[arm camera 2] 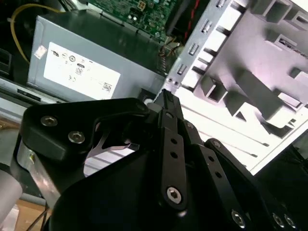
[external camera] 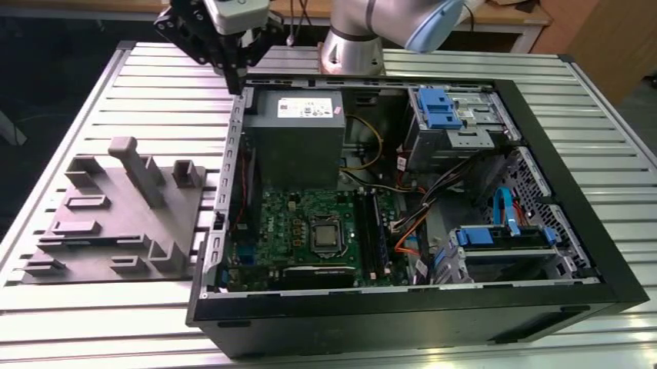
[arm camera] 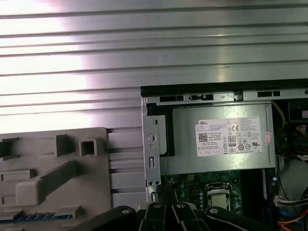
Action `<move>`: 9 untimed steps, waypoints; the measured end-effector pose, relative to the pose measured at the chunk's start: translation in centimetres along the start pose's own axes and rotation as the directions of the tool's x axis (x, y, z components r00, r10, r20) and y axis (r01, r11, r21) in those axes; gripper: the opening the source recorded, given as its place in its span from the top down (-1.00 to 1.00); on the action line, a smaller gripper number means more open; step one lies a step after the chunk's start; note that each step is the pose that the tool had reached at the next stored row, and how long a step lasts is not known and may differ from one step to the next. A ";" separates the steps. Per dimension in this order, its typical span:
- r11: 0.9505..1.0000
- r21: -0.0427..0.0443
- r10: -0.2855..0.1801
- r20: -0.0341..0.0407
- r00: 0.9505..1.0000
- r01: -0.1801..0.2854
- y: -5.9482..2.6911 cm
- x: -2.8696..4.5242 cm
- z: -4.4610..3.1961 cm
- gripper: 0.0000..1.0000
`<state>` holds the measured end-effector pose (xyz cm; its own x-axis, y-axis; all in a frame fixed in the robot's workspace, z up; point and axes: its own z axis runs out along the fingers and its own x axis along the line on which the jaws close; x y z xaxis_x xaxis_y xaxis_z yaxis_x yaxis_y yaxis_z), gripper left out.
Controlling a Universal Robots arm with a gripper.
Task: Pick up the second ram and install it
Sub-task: 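Reach for the second ram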
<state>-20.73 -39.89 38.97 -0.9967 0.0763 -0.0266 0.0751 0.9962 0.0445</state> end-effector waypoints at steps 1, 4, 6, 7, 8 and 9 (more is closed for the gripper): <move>1.000 0.000 0.000 0.000 1.000 0.000 -0.02 0.27 0.02 0.80; 1.000 0.000 0.000 0.000 1.000 0.000 -0.09 1.10 0.07 0.80; 1.000 0.000 0.000 0.000 1.000 0.000 -0.15 1.86 0.10 0.80; 1.000 0.000 0.000 0.001 1.000 0.000 -0.18 2.24 0.13 0.80; 1.000 0.000 0.000 0.001 1.000 0.000 -0.21 2.64 0.15 0.80; 1.000 0.000 0.000 0.001 1.000 0.000 -0.24 2.99 0.17 0.80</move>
<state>-23.72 -39.89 38.70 -0.9967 0.0761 -0.0274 0.0748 0.9962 0.0445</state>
